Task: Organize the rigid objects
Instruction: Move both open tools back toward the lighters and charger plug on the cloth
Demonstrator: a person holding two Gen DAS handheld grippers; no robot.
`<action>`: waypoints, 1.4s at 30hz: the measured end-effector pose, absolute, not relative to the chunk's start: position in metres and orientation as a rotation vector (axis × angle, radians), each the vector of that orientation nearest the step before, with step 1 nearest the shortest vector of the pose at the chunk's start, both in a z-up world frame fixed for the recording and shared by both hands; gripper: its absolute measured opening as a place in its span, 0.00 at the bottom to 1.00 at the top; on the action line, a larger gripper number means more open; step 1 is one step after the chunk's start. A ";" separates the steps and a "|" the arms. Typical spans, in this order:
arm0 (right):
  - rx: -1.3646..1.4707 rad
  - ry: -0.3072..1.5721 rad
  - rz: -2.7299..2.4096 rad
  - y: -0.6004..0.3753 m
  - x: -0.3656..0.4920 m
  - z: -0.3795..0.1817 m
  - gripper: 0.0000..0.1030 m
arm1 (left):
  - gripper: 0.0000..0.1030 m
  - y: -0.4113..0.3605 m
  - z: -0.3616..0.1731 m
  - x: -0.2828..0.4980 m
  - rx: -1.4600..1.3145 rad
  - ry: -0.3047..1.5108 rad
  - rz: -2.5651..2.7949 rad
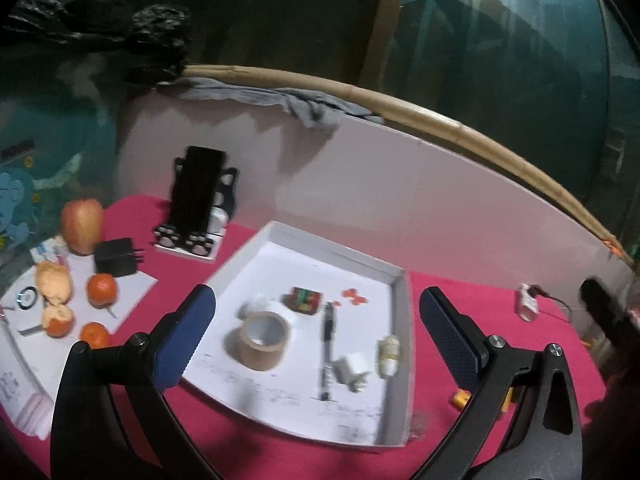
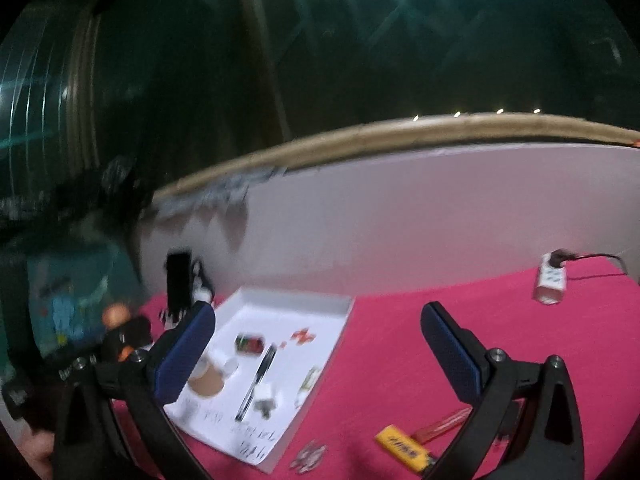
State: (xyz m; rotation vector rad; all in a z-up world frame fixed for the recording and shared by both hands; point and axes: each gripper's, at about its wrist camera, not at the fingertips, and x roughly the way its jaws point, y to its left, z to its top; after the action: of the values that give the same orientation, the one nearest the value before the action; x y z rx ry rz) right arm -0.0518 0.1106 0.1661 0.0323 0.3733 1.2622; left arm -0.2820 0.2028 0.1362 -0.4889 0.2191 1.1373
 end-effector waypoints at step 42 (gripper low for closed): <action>-0.252 0.840 0.963 0.084 0.079 0.036 0.72 | 1.00 0.153 0.030 -0.069 -0.330 0.792 0.649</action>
State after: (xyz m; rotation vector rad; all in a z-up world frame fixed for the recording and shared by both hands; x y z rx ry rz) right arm 0.0790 0.0835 0.0356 -0.2516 0.8405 0.9628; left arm -0.0686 0.1528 0.0301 -0.3302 0.7921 0.6487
